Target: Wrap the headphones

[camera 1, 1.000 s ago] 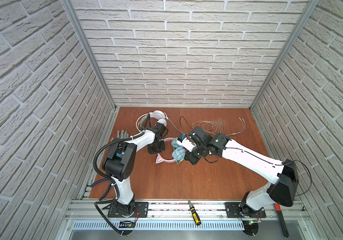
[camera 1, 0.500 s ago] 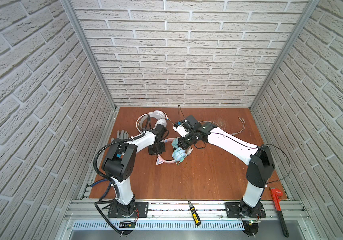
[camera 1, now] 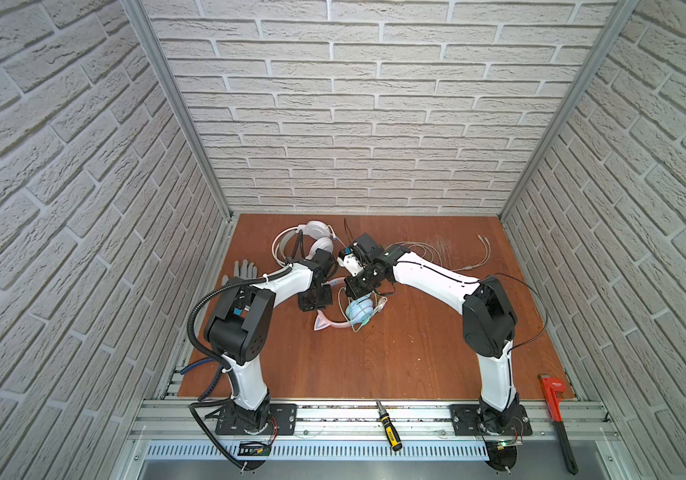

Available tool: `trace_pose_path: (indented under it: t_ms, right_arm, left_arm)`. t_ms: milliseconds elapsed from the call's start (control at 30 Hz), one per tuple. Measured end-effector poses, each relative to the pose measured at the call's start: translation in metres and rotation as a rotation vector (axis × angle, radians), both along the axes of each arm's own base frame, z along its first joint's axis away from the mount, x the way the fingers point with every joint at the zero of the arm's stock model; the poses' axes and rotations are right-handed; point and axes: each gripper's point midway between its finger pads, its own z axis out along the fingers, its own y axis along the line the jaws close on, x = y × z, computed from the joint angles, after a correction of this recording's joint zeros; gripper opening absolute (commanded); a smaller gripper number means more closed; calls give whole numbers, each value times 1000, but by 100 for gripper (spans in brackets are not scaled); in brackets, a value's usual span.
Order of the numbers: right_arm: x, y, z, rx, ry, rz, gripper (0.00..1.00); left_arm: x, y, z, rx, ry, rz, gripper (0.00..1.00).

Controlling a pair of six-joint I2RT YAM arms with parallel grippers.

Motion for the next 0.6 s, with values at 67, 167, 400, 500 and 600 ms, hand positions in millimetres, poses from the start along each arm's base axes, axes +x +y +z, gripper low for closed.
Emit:
trace_pose_path:
  t_ms: [67, 167, 400, 500, 600]
  right_arm:
    - [1, 0, -7, -8, 15, -8, 5]
    - [3, 2, -14, -15, 31, -20, 6]
    - [9, 7, -21, -17, 42, -35, 9]
    - [12, 10, -25, -17, 49, -45, 10]
    - [15, 12, -28, -17, 57, -60, 12]
  left_arm:
    - [0, 0, 0, 0, 0, -1, 0]
    - [-1, 0, 0, 1, 0, 2, 0]
    - [-1, 0, 0, 3, 1, 2, 0]
    - [-1, 0, 1, 3, 1, 3, 0]
    - [-2, -1, 1, 4, 2, 4, 0]
